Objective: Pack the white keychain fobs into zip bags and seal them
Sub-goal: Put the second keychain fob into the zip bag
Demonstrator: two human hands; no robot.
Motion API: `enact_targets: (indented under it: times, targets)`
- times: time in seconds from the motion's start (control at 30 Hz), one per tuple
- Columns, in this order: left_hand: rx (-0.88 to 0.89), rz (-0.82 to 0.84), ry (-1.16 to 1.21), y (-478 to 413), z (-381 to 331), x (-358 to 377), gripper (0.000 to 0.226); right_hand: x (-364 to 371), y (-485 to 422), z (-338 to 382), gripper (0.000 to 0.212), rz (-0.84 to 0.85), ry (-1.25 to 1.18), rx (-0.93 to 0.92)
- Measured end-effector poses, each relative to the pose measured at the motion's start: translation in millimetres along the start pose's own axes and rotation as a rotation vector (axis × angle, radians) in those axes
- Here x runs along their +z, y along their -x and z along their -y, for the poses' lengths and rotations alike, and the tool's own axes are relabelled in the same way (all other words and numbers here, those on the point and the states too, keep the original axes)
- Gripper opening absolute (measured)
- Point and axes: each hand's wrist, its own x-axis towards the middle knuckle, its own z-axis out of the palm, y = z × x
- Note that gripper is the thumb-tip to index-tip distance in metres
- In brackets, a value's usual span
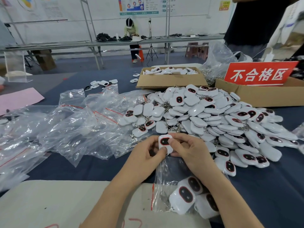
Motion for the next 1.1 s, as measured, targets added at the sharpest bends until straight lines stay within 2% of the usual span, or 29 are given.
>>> enact_targets:
  times: [0.57, 0.73, 0.83, 0.9, 1.1]
  targets:
    - [-0.024, -0.042, -0.034, -2.7, 5.3, 3.1, 0.023, -2.8, -1.8, -0.5, 0.020, 0.047, -0.022, 0.017]
    - [0.015, -0.232, -0.163, -2.8, 2.8, 2.8, 0.020, -1.0, -2.9, -1.7, 0.020, 0.043, 0.024, -0.006]
    - [0.126, -0.278, -0.322, -0.2, -4.7, 2.7, 0.016, -2.3, -0.6, 1.6, 0.026, 0.069, -0.029, -0.054]
    - [0.208, -0.271, -0.414, 2.4, -9.6, 4.0, 0.013, -4.7, 0.4, 2.9, 0.022, 0.065, -0.034, -0.097]
    - [0.259, -0.312, -0.440, 6.3, -12.5, 4.5, 0.009, -5.2, 0.7, 0.4, 0.013, 0.075, -0.100, -0.094]
